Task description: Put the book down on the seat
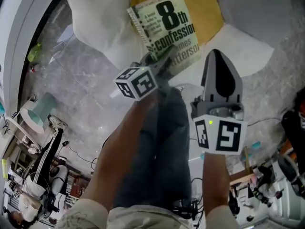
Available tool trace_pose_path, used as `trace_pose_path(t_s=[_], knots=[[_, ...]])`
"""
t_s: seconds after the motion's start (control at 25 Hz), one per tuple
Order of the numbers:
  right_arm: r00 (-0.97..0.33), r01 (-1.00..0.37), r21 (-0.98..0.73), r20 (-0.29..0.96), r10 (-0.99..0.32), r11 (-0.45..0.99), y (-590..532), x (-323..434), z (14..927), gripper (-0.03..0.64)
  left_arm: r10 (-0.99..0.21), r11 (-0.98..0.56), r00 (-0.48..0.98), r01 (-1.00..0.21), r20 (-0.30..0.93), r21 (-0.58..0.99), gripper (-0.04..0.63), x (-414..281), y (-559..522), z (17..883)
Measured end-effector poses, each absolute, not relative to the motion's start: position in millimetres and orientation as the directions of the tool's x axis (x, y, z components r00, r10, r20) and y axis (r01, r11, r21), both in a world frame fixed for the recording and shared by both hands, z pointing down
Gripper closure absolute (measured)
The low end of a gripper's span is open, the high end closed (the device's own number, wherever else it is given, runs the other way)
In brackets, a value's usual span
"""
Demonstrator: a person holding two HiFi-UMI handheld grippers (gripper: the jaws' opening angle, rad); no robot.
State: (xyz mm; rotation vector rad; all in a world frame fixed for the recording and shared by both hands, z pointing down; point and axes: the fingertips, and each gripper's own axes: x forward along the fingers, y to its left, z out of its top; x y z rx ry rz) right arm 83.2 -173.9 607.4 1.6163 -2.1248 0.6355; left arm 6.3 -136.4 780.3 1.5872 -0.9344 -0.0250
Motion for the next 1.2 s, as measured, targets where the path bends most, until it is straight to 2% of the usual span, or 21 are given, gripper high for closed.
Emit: trace_pose_path(t_s=[0.24,0.4,0.56,0.76,1.0,1.2], knots=[[-0.302,-0.948,-0.092,0.565,-0.768,0.305,-157,68,662,0.614,-0.539,0.105,0.720,-0.456,0.436,0.884,0.425,12,-126,840],[-0.317,-0.943,-0.101,0.563,-0.764,0.317,-152,63,669,0.614,-0.562,0.142,0.735,-0.367,0.380,0.919,0.425,13,-126,851],[-0.317,-0.944,-0.109,0.567,-0.760,0.312,-150,64,671,0.614,-0.567,0.149,0.744,-0.328,0.352,0.933,0.423,18,-128,852],[-0.321,-0.943,-0.115,0.569,-0.758,0.313,-148,63,673,0.614,-0.570,0.196,0.733,-0.319,0.372,0.927,0.415,19,-121,862],[-0.321,-0.943,-0.121,0.573,-0.754,0.309,-147,68,674,0.614,-0.565,0.282,0.687,-0.359,0.457,0.890,0.329,11,-112,879],[-0.318,-0.944,-0.119,0.566,-0.760,0.307,-152,72,669,0.614,-0.549,0.308,0.667,-0.400,0.505,0.863,0.300,4,-108,883]])
